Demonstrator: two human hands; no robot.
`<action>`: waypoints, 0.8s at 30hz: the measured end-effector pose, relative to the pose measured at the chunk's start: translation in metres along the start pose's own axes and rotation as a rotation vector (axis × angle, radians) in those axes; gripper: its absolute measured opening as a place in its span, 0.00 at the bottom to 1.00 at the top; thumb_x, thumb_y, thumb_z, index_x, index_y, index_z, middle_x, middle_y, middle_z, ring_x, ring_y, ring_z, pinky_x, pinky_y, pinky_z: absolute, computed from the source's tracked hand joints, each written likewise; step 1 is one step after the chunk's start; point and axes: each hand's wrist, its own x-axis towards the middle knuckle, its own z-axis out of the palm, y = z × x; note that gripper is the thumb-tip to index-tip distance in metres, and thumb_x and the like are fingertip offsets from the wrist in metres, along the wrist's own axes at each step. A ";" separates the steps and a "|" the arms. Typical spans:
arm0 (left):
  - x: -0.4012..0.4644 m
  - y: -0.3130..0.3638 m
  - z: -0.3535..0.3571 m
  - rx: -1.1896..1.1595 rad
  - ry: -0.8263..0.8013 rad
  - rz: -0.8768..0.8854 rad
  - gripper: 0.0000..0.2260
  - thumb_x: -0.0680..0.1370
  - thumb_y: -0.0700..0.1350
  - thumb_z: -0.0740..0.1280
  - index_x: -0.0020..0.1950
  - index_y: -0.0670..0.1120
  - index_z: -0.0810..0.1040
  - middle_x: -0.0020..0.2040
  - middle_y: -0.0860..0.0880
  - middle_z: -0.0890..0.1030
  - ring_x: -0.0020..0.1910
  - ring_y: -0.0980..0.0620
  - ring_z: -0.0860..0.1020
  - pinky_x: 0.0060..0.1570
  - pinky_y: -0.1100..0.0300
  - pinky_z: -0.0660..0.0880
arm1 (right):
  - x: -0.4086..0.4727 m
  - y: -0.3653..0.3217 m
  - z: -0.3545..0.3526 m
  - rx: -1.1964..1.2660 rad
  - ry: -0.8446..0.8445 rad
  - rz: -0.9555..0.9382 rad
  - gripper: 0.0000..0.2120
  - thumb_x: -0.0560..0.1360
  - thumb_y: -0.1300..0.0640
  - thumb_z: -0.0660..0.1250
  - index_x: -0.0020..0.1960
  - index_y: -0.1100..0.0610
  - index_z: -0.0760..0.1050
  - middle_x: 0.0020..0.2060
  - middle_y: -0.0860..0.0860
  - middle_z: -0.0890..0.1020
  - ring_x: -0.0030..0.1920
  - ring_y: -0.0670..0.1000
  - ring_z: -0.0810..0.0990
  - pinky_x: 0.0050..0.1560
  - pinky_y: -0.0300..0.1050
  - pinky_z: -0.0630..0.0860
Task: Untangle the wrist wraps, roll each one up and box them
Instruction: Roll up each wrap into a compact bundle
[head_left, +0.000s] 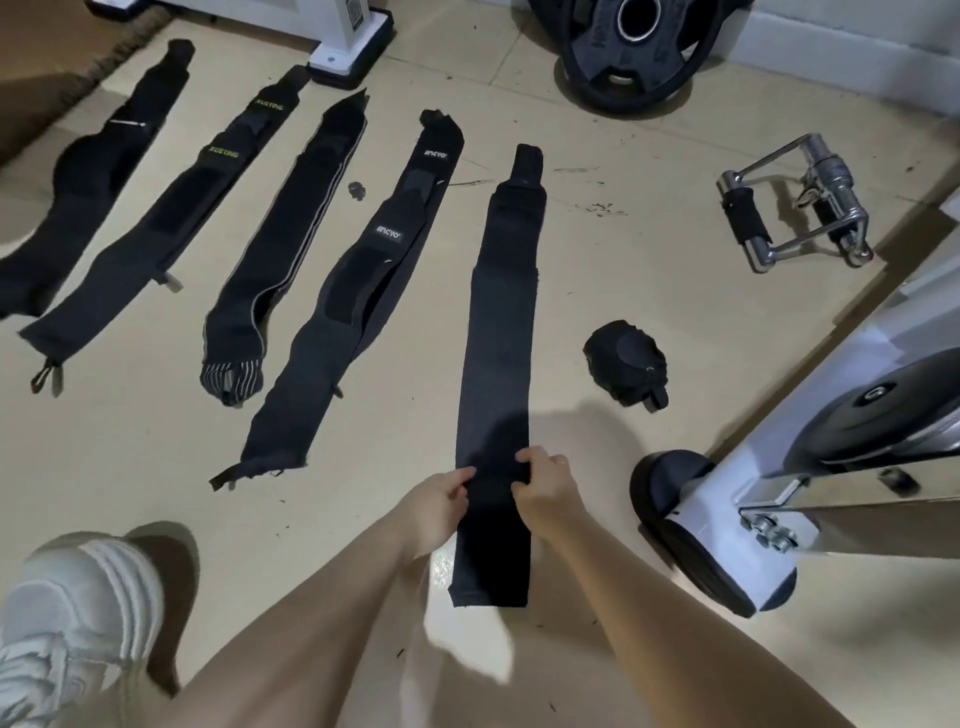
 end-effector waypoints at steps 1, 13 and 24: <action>-0.003 -0.003 0.002 -0.012 0.002 -0.016 0.14 0.81 0.39 0.58 0.54 0.60 0.70 0.60 0.49 0.67 0.59 0.50 0.68 0.70 0.51 0.66 | -0.002 0.000 0.000 0.006 0.002 0.037 0.16 0.79 0.62 0.59 0.66 0.57 0.65 0.61 0.56 0.69 0.58 0.56 0.73 0.58 0.47 0.74; -0.020 -0.031 0.013 -0.316 0.035 -0.251 0.03 0.79 0.38 0.59 0.48 0.38 0.69 0.34 0.49 0.69 0.29 0.52 0.67 0.26 0.63 0.62 | -0.048 0.025 0.017 0.342 -0.162 0.334 0.05 0.74 0.59 0.63 0.47 0.60 0.74 0.43 0.60 0.79 0.42 0.56 0.80 0.48 0.48 0.76; -0.084 0.006 -0.015 -0.226 -0.134 0.090 0.12 0.77 0.30 0.59 0.50 0.43 0.78 0.38 0.49 0.84 0.37 0.50 0.82 0.40 0.58 0.79 | -0.121 -0.022 0.012 0.665 -0.038 0.171 0.13 0.78 0.65 0.60 0.63 0.61 0.70 0.47 0.52 0.80 0.40 0.50 0.82 0.42 0.45 0.80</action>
